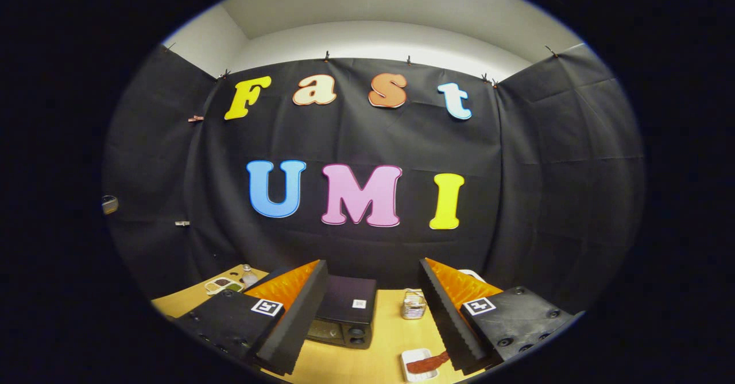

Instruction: Open the toaster oven, put the food inside, and close the toaster oven door.

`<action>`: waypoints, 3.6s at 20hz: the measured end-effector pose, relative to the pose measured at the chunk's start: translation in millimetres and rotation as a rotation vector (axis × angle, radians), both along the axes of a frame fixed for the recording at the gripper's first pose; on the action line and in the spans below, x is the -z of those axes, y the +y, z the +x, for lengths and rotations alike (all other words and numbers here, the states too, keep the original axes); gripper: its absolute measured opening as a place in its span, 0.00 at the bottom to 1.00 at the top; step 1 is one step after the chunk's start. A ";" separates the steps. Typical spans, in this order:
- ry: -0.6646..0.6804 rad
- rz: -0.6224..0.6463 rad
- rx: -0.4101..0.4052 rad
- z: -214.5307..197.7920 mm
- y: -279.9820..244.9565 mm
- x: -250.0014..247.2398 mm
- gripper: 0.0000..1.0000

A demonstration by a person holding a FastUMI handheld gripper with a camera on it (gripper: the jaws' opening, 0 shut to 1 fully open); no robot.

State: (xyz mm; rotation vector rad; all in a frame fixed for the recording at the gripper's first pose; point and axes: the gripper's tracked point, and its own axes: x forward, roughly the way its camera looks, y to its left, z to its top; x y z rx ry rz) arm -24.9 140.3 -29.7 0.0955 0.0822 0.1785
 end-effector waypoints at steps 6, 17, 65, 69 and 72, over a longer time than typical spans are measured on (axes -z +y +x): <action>0.051 0.053 -0.008 17.6 91.6 34.0 0.98; 0.201 0.004 0.010 54.8 177.8 134.5 0.98; 0.584 -0.071 0.010 -43.0 205.8 282.2 0.99; 0.632 -0.072 -0.004 -56.5 205.3 293.6 0.98; 0.676 -0.083 -0.014 -67.4 206.0 305.6 0.98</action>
